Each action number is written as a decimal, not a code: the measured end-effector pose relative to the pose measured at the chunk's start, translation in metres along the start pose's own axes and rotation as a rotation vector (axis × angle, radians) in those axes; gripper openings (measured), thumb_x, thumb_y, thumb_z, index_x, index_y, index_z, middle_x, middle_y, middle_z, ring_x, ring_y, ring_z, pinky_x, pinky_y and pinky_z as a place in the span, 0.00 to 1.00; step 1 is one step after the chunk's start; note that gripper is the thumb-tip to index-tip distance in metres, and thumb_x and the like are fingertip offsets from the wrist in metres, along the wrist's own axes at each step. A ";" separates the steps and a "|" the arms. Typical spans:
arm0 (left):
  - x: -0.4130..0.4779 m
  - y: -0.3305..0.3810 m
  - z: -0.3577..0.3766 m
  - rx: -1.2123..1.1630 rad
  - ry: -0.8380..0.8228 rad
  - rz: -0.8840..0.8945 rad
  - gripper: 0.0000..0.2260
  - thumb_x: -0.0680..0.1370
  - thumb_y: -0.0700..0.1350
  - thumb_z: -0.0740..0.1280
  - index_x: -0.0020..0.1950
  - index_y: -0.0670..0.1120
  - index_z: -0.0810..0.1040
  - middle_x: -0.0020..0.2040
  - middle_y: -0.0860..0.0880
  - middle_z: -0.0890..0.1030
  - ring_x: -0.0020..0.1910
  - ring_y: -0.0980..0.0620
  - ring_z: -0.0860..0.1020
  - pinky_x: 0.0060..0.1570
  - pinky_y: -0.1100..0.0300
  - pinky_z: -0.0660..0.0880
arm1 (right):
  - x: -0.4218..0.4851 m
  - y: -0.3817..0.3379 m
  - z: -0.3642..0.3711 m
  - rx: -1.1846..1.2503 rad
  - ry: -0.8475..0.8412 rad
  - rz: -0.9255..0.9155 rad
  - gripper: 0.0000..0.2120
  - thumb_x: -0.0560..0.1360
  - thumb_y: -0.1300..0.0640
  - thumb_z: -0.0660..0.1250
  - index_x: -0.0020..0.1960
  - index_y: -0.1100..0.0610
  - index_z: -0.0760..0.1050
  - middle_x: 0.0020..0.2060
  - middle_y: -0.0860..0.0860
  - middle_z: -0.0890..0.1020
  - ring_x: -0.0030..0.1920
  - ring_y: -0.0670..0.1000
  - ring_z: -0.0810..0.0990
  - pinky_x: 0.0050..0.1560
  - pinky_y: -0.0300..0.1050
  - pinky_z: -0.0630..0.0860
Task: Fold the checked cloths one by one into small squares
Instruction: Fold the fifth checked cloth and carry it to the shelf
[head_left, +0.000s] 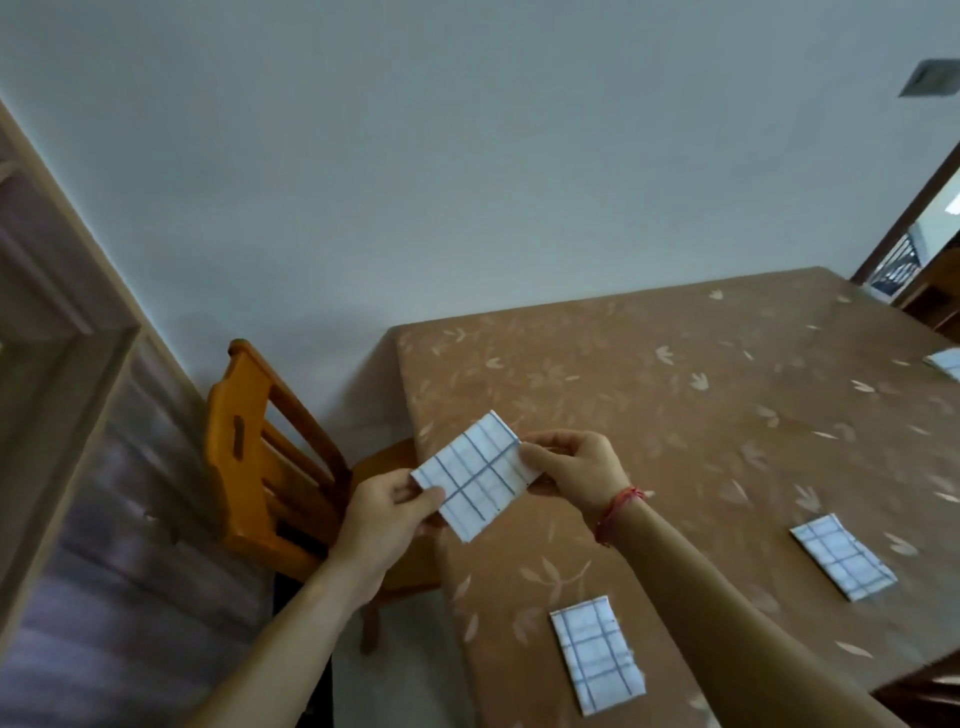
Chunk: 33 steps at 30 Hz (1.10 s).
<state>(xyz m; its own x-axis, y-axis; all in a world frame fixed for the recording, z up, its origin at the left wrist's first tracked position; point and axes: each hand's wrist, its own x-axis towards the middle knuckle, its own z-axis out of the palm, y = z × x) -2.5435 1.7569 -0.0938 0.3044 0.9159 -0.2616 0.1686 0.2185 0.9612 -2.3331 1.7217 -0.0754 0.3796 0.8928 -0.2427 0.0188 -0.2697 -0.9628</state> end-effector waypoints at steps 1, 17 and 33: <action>0.008 0.000 0.003 -0.023 0.022 -0.009 0.06 0.78 0.39 0.69 0.52 0.46 0.82 0.46 0.49 0.86 0.46 0.51 0.84 0.48 0.48 0.82 | 0.005 0.000 -0.004 -0.030 0.003 0.000 0.06 0.74 0.63 0.71 0.40 0.55 0.82 0.33 0.51 0.83 0.33 0.46 0.82 0.34 0.40 0.81; 0.189 -0.041 0.026 -0.120 0.107 -0.230 0.06 0.75 0.36 0.71 0.51 0.42 0.83 0.44 0.46 0.85 0.43 0.50 0.85 0.45 0.50 0.82 | 0.161 0.041 0.001 -0.362 0.186 0.172 0.04 0.71 0.56 0.72 0.38 0.51 0.83 0.32 0.50 0.84 0.35 0.52 0.84 0.39 0.45 0.83; 0.370 -0.087 0.050 0.029 0.258 -0.269 0.03 0.73 0.33 0.71 0.43 0.40 0.81 0.40 0.44 0.83 0.39 0.49 0.84 0.38 0.59 0.82 | 0.345 0.119 0.017 -0.480 0.223 0.262 0.08 0.71 0.54 0.69 0.47 0.50 0.85 0.37 0.45 0.84 0.39 0.44 0.81 0.37 0.35 0.73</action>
<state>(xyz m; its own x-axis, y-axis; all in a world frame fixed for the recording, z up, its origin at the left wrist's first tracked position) -2.3987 2.0602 -0.2786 0.0000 0.8824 -0.4705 0.2385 0.4570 0.8569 -2.2158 2.0037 -0.2759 0.6121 0.6912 -0.3842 0.2952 -0.6505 -0.6998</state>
